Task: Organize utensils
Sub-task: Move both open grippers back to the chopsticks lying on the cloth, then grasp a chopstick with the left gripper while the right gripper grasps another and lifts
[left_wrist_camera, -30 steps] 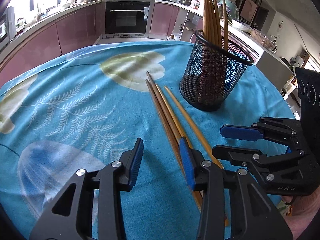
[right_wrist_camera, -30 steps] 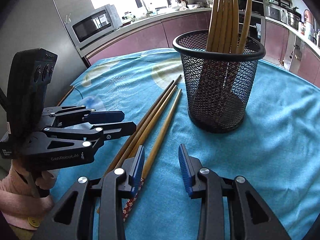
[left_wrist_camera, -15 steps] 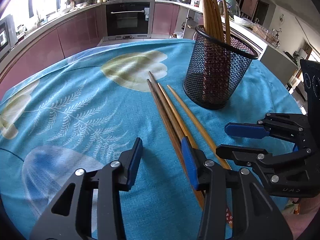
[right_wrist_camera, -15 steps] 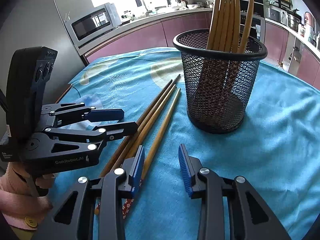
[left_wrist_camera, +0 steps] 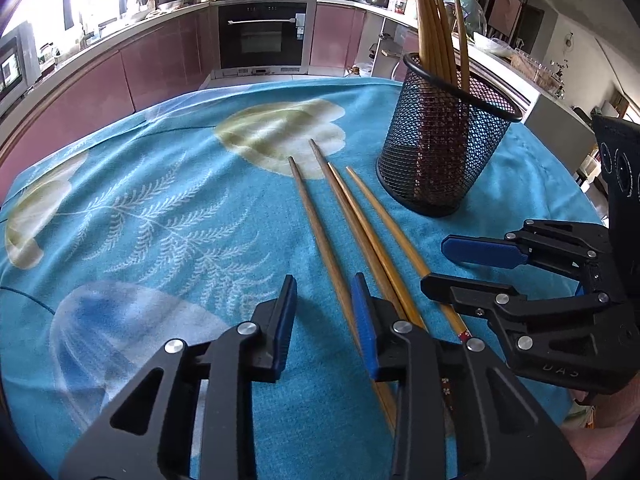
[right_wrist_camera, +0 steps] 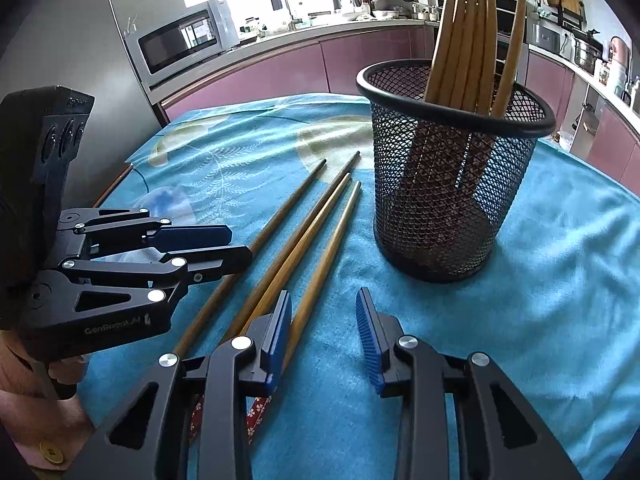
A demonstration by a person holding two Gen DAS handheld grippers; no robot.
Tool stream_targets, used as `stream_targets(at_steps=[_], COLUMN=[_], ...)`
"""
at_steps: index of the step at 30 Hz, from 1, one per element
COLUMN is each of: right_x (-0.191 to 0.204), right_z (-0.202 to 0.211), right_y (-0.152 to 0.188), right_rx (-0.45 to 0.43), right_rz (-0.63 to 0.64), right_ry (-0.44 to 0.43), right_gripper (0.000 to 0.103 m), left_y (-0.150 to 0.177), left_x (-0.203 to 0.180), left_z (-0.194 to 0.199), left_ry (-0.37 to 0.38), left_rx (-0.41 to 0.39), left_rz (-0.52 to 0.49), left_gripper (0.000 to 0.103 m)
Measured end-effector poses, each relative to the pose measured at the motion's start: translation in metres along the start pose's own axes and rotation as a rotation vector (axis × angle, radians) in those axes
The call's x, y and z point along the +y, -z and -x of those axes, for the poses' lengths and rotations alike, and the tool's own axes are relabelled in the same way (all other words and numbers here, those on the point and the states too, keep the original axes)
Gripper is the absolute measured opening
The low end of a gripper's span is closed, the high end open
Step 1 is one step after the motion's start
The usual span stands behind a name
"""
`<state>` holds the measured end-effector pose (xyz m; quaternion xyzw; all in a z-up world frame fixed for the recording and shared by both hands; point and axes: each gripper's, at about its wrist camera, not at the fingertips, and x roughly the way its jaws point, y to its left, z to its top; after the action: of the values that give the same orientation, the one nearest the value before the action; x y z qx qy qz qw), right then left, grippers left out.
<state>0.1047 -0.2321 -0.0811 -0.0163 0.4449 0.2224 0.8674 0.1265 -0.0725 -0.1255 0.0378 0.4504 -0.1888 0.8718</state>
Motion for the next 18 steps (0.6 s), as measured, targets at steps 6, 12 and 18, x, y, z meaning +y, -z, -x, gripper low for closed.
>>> stream_targets(at_steps=[6, 12, 18], right_x=[0.005, 0.005, 0.003], right_z=[-0.007, -0.013, -0.017], right_y=[-0.005, -0.011, -0.015], right_rx=[0.000, 0.002, 0.006], right_rz=[0.007, -0.002, -0.019], right_ry=[0.023, 0.032, 0.012], right_gripper=[0.028, 0.021, 0.011], left_y=[-0.012, -0.021, -0.027], left_x=[0.000, -0.001, 0.002], left_z=[-0.009, -0.019, -0.025], left_ry=[-0.010, -0.017, -0.013], left_rx=[0.006, 0.009, 0.004], left_rz=[-0.004, -0.010, 0.014], left_gripper=[0.029, 0.024, 0.014])
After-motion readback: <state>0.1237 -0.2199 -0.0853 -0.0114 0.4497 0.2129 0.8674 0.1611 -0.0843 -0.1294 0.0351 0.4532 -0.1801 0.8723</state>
